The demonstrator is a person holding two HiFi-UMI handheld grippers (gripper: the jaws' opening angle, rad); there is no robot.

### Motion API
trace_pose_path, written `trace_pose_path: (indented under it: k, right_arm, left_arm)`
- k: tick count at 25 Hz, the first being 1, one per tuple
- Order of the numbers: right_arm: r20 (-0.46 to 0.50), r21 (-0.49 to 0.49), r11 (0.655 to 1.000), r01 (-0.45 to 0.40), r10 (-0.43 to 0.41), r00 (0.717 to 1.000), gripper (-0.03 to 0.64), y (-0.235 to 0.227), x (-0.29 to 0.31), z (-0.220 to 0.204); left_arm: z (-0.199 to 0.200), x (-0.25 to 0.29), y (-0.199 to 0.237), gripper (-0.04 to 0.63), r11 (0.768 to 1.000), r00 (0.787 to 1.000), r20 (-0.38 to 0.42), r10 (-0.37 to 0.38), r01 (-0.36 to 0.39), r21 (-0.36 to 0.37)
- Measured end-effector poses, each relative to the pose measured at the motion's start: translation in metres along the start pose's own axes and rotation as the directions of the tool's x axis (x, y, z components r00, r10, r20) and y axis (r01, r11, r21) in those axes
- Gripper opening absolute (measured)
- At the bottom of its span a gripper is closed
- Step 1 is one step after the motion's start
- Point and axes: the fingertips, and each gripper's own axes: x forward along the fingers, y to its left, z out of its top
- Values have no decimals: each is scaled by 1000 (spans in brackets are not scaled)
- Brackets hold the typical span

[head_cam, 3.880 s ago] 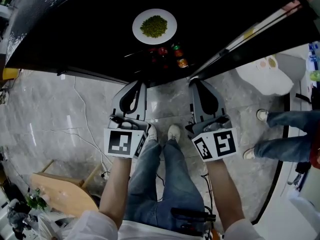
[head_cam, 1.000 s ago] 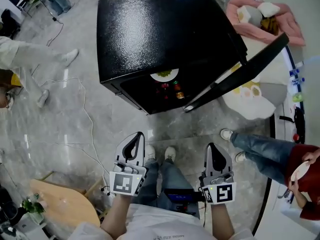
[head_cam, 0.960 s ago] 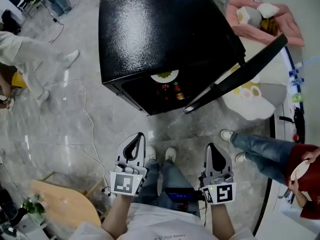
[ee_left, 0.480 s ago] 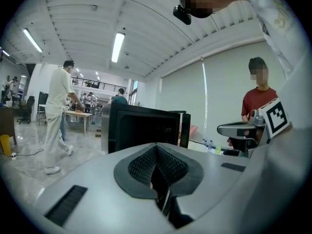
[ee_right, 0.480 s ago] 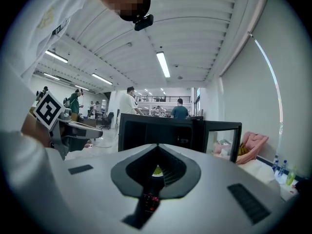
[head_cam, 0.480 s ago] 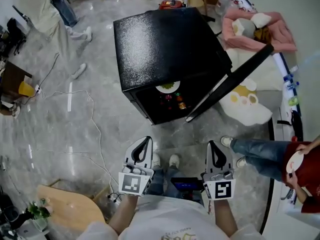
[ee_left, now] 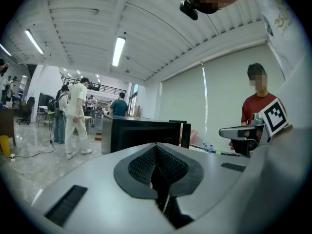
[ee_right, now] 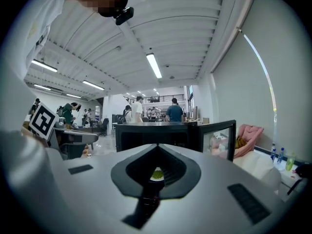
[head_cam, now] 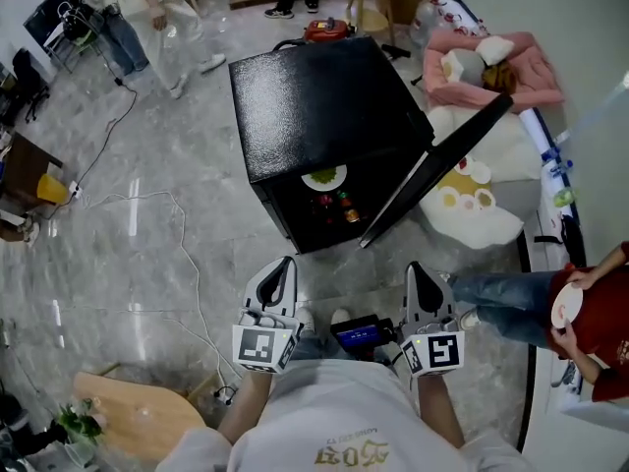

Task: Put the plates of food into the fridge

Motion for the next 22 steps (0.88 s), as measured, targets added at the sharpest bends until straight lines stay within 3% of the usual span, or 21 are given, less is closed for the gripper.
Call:
trace_pose_path:
  k: [4,16,22]
  right_arm:
    - [-9,87,996,4,-3,1000,12,7,3,4]
    - [-9,68,997,-24,25,1000,14,23,23,10]
    - [-9,93,996,15,-14,1000,12,16,29,12]
  left_arm:
    - [2,1,0,6,1000,1000,-21,-15,15,-6]
    - [18,26,6,6,1000,999,12,-30,30,9]
    - [15,27,6,6,999,999,-5,-39,39,13]
